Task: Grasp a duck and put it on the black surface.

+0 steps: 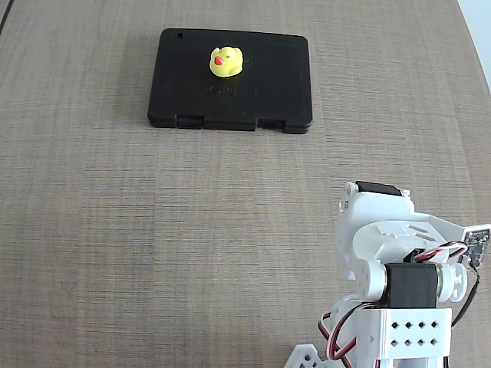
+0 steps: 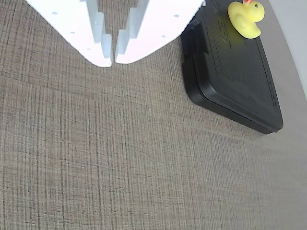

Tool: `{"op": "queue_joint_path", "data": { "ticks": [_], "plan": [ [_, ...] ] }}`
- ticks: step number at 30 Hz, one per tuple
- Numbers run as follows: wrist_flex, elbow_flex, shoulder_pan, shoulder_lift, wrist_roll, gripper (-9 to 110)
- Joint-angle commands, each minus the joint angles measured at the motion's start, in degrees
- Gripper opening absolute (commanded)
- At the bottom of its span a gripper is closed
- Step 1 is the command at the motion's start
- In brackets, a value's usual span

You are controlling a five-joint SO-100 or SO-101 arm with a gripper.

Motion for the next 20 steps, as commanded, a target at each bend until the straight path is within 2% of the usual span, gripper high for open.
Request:
{"op": "queue_joint_path", "data": {
  "ticks": [1, 20],
  "plan": [
    [0.4, -1.6, -0.2, 3.3, 0.1, 0],
    [0.4, -1.6, -0.2, 3.3, -0.1, 0]
  ]
}}
